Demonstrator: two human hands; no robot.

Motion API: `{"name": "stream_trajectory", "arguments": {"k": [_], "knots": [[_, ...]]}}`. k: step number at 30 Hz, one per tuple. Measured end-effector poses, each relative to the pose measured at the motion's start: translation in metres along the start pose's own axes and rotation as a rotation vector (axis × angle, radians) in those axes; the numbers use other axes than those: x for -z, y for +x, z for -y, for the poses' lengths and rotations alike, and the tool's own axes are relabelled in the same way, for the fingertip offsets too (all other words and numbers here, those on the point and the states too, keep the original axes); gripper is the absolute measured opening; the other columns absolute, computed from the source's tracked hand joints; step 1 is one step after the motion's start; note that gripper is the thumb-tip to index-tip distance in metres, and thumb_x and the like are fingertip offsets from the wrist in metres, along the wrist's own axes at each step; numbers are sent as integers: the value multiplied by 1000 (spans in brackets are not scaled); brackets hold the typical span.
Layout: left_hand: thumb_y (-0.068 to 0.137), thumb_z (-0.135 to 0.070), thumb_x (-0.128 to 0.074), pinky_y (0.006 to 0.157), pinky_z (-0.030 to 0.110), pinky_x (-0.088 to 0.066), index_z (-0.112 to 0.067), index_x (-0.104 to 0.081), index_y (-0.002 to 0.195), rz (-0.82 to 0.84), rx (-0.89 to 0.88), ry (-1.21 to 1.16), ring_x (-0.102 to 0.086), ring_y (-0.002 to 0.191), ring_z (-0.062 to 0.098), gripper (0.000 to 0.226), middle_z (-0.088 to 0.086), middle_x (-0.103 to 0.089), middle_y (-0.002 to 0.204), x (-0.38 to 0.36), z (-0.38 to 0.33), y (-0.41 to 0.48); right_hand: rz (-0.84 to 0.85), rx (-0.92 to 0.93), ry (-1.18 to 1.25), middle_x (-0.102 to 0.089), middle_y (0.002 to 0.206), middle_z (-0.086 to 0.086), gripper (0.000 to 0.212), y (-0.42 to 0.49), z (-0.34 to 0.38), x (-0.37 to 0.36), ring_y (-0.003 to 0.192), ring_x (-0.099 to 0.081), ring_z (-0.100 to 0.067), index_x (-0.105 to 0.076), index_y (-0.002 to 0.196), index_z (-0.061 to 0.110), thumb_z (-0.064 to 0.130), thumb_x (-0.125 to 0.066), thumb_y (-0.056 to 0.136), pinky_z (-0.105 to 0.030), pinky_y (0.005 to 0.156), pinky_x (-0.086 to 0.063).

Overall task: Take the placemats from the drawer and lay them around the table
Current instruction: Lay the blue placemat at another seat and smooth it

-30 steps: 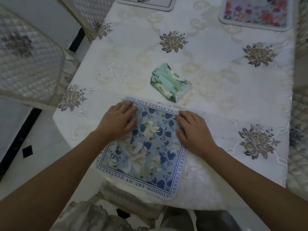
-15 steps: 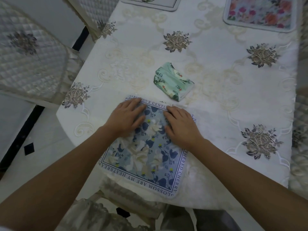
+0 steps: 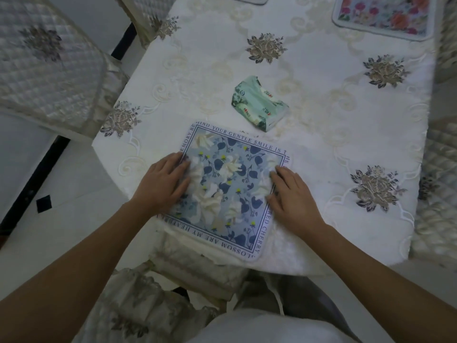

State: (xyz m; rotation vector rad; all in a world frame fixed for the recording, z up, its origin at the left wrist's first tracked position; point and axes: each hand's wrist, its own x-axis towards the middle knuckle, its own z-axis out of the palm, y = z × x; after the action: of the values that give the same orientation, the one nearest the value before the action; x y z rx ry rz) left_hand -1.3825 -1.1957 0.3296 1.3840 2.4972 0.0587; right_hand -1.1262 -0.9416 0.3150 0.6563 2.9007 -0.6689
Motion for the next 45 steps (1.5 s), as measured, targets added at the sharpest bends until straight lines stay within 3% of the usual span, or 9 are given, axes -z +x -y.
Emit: {"name": "stream_trajectory", "arguments": {"k": [11,16,19,22,26,32,41,45], "knots": [[101,-43,-37,108,45,-39,-11,-58,137,-86,89,-25,-50,131,33,53,14,-50,147,-35,-28,-134,55,107,12,-31,159,-6,53,-96,39,-33,149,-22,-22,-41,148,12,36,-47,101,-43,123,-14],[102,-42,-42,112,45,-35,-14,-58,137,-91,-64,-3,-48,135,29,47,13,-49,148,-47,-74,-147,84,315,-9,-40,154,-8,50,-97,83,-44,146,-29,-25,-47,144,11,32,-50,99,-44,122,-18],[103,-43,-42,114,45,-34,-14,-56,139,-65,-105,-10,-44,138,29,49,13,-46,151,-54,-92,-148,141,378,-22,-33,158,-5,54,-96,104,-53,148,-24,-23,-42,148,12,35,-48,99,-42,123,-16],[103,-42,-42,113,45,-35,-15,-54,142,-69,-96,-3,-43,139,28,49,12,-44,153,-55,-85,-151,149,352,-42,-28,160,-2,56,-98,104,-57,150,-19,-20,-37,150,15,38,-45,100,-39,124,-11],[102,-40,-42,112,44,-36,-17,-52,144,-72,-60,29,-42,140,28,49,10,-43,154,-51,-56,-157,112,344,-46,-37,156,-3,53,-115,83,-54,146,-30,-23,-45,146,14,37,-45,98,-41,121,-23],[98,-45,-36,107,44,-37,-17,-55,140,-61,126,4,-48,133,31,54,12,-47,150,-42,-34,-153,84,217,8,-31,159,1,54,-147,45,-50,147,-26,-17,-41,148,19,34,-45,96,-45,117,-29],[94,-53,-28,111,50,-33,-12,-51,141,-37,319,-26,-42,137,35,66,17,-44,151,-34,-81,-148,111,104,102,-38,155,-2,54,-152,46,-34,140,-35,-22,-44,146,18,35,-50,95,-40,115,-32],[94,-54,-27,108,48,-37,-15,-58,135,-51,262,-46,-50,130,32,65,14,-55,142,-23,-128,-150,67,-22,124,-41,153,0,51,-165,32,-11,139,-35,-19,-42,147,17,35,-47,100,-37,113,-32]]}}
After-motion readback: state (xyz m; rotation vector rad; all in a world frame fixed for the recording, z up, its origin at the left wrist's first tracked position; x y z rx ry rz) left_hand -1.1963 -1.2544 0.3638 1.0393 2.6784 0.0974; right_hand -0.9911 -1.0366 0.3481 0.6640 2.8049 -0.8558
